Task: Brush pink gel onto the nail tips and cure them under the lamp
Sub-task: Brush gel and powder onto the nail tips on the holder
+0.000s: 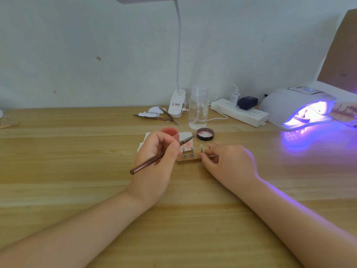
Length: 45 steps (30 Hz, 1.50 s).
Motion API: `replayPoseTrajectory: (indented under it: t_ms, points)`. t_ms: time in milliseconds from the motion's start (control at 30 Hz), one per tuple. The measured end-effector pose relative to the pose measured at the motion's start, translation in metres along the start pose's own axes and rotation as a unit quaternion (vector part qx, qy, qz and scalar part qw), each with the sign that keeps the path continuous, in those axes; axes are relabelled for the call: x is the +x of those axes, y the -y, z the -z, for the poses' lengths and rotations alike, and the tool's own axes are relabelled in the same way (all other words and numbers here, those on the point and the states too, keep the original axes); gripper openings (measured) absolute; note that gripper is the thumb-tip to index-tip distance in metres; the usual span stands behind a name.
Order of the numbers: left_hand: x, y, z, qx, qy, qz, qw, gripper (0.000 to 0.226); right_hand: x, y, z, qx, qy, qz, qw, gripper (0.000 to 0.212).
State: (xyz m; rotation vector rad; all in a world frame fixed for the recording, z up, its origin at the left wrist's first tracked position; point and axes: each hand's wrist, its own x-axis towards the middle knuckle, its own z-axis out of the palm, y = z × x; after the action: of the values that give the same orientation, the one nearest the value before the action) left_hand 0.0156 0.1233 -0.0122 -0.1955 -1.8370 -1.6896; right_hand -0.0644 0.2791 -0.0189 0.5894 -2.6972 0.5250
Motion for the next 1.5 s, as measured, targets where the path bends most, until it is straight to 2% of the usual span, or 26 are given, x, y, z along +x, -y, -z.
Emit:
replayPoseTrajectory:
  t_ms: [333, 633, 800, 967, 1133, 1233, 1367, 1500]
  points:
    - [0.0, 0.001, -0.001, 0.006, 0.006, 0.003, 1.0, 0.01, 0.004, 0.005, 0.001, -0.062, 0.041, 0.037, 0.997, 0.036]
    - [-0.001, -0.002, -0.001, 0.012, 0.006, 0.007, 1.0, 0.018, 0.002, 0.007, 0.002, -0.056, 0.04, 0.066, 0.995, 0.035]
    - [-0.001, -0.002, 0.0, 0.021, 0.015, -0.001, 1.0, 0.013, -0.002, 0.006, 0.006, 0.043, -0.032, 0.056, 0.997, 0.022]
    - [-0.003, -0.001, 0.0, 0.044, 0.036, -0.029, 0.998, 0.008, -0.006, 0.009, 0.008, 0.163, -0.115, 0.048, 0.979, 0.009]
    - [-0.004, 0.0, -0.001, 0.039, 0.045, -0.043, 0.997, 0.009, -0.008, 0.01, 0.011, 0.292, -0.104, 0.011, 0.951, 0.003]
    - [-0.004, 0.0, -0.002, 0.062, 0.046, -0.063, 0.995, 0.016, -0.01, 0.011, 0.012, 0.348, -0.091, -0.008, 0.933, 0.012]
    - [-0.006, -0.002, -0.003, 0.109, 0.041, -0.099, 0.988, 0.02, -0.011, 0.013, 0.011, 0.369, -0.064, -0.016, 0.927, 0.014]
    - [-0.006, -0.003, -0.003, 0.132, 0.039, -0.107, 0.985, 0.02, -0.011, 0.013, 0.012, 0.369, -0.077, -0.015, 0.926, 0.009]
